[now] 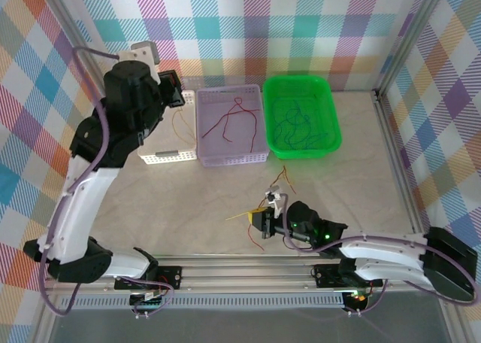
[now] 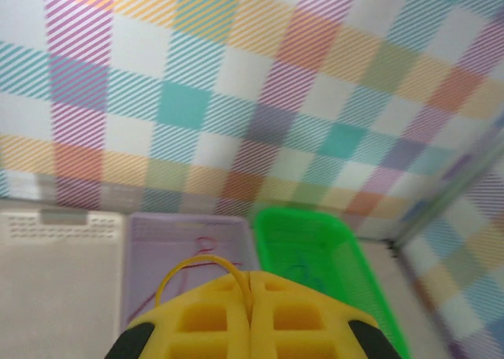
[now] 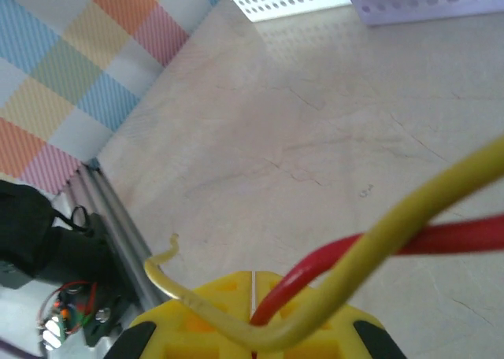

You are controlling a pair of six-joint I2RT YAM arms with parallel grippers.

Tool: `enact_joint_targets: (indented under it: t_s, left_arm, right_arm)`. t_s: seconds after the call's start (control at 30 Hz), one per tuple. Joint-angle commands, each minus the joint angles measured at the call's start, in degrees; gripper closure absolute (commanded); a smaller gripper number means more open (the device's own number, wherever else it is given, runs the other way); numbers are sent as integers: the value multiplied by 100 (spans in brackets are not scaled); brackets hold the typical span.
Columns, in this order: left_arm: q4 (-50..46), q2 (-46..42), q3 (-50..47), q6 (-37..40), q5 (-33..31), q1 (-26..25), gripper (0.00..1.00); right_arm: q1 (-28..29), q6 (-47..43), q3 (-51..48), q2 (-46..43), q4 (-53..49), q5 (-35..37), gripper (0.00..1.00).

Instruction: Untangle the cables

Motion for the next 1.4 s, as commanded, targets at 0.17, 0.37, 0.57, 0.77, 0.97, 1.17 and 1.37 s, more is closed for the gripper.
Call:
enact_joint_targets:
  t_s: [0.17, 0.37, 0.57, 0.77, 0.97, 1.17, 1.37]
  left_arm:
    - [1097, 982, -207, -101, 821, 1392, 100]
    - [1404, 1774, -380, 33, 757, 1813, 100]
    - [1888, 2200, -1229, -126, 640, 2198, 100]
    - [1683, 2892, -1117, -130, 581, 2291, 100]
    - [1398, 3053, -1152, -292, 482, 2294, 83]
    - [760, 2861, -886, -350, 728, 2289, 22]
    - [416, 1903, -1007, -969, 1722, 2267, 0]
  right_arm:
    - [31, -163, 159, -1463, -1680, -424, 100]
    - [33, -181, 231, -1933, -2159, -541, 100]
    - [31, -192, 345, -1939, -2206, -711, 100]
    - [31, -199, 538, -1979, -2329, -907, 100]
    - [31, -136, 531, -2010, -2283, -957, 100]
    - [32, -97, 614, -1841, -2241, -1038, 100]
    - [31, -55, 671, -1680, -2136, -1052, 100]
